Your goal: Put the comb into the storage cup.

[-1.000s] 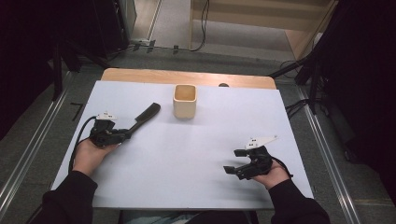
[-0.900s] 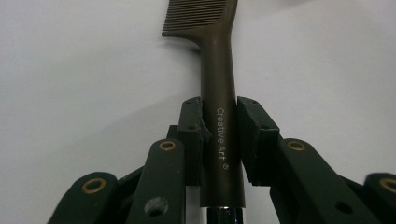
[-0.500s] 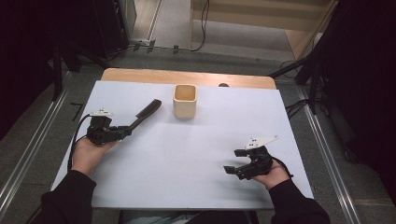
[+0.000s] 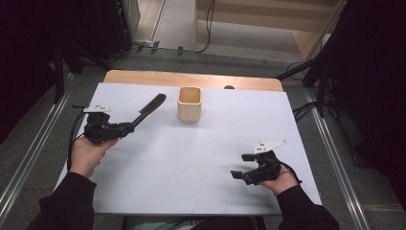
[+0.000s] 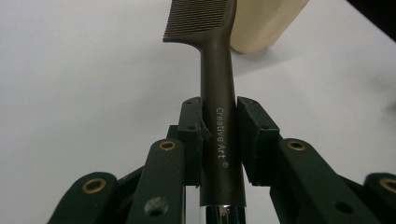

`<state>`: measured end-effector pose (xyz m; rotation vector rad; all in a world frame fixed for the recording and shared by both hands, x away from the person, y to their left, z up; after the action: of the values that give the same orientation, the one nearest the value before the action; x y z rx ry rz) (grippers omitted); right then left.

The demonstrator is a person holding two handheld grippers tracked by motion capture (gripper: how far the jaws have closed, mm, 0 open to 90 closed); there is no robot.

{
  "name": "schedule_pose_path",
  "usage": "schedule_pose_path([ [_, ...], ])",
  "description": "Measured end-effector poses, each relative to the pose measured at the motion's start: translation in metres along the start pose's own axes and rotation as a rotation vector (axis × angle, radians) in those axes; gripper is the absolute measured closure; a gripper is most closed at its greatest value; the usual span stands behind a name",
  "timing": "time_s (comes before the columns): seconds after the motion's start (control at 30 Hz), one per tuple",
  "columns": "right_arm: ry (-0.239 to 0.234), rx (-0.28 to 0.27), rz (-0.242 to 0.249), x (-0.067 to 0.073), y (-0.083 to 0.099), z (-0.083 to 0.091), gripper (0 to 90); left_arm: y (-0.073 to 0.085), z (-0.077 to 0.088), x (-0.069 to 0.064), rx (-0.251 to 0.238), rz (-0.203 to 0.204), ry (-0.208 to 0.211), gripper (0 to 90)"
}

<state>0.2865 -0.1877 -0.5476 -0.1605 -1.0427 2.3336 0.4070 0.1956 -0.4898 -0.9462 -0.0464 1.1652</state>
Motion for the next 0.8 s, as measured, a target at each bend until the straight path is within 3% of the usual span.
schedule_pose_path([
  [0.23, 0.006, 0.002, -0.01, 0.0, 0.003, 0.002, 13.6, -0.013, 0.011, -0.012, -0.031, 0.005, 0.032, 73.3],
  [0.47, 0.016, -0.001, -0.015, 0.0, 0.005, 0.004, 13.6, -0.026, 0.017, -0.035, -0.042, -0.017, 0.067, 73.4],
  [0.8, 0.035, -0.005, -0.032, 0.0, 0.01, 0.01, 13.6, -0.037, 0.009, -0.07, -0.033, -0.055, 0.127, 73.3],
])
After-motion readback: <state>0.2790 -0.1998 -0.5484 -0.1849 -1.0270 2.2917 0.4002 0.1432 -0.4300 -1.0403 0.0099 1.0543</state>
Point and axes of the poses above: each handheld gripper's, and its own axes: z roughly backward along the jaws, y roughly out of its underside, x roughly to its left, the point moved 9 cm from there along -z, roughly forward along the jaws, and after that the axes turned 12 degrees about z, right-handed, at the moved point
